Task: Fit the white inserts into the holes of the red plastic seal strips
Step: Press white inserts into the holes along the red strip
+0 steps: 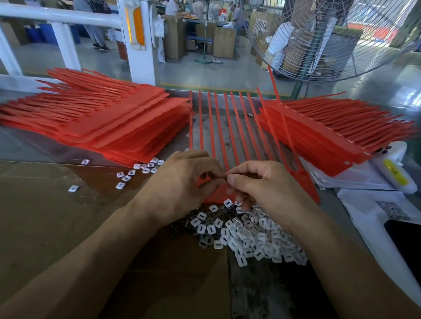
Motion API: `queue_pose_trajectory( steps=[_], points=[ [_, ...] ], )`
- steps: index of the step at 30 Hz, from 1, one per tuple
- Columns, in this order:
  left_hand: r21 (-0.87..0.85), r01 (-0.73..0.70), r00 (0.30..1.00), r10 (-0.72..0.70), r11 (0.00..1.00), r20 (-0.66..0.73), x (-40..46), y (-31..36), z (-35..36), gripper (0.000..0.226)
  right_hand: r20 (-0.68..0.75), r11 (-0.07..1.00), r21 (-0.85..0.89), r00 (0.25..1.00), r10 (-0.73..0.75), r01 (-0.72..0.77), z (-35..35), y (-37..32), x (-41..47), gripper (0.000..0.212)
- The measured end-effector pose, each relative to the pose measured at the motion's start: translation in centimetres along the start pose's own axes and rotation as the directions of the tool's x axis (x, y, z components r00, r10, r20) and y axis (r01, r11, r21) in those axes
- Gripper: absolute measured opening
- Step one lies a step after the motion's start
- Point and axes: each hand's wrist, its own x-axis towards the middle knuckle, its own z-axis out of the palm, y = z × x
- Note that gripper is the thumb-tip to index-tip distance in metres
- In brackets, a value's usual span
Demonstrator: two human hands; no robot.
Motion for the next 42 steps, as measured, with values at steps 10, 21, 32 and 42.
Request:
queue_pose_trajectory(
  steps=[10, 21, 32, 42],
  points=[
    [-0.186, 0.118, 0.990, -0.130, 0.975, -0.051, 0.05, 0.18, 0.58, 0.014, -0.012, 0.998, -0.059, 0.999, -0.035, 0.034, 0.02, -0.17, -0.14, 0.018],
    [-0.139, -0.025, 0.996, 0.013, 0.990, -0.090, 0.20, 0.40, 0.30, 0.012, 0.016, 0.997, -0.075, 1.000, -0.009, 0.010, 0.14, -0.56, -0.32, 0.020],
    [-0.206, 0.022, 0.991, -0.049, 0.978, -0.128, 0.12, 0.44, 0.28, 0.009, 0.035, 0.997, 0.063, 0.998, -0.047, 0.045, -0.36, -0.40, -0.25, 0.013],
    [-0.120, -0.004, 0.994, -0.010, 0.993, -0.111, 0.29, 0.69, 0.18, 0.012, 0.024, 1.000, 0.007, 0.999, -0.021, 0.021, -0.26, -0.41, -0.20, 0.019]
  ],
)
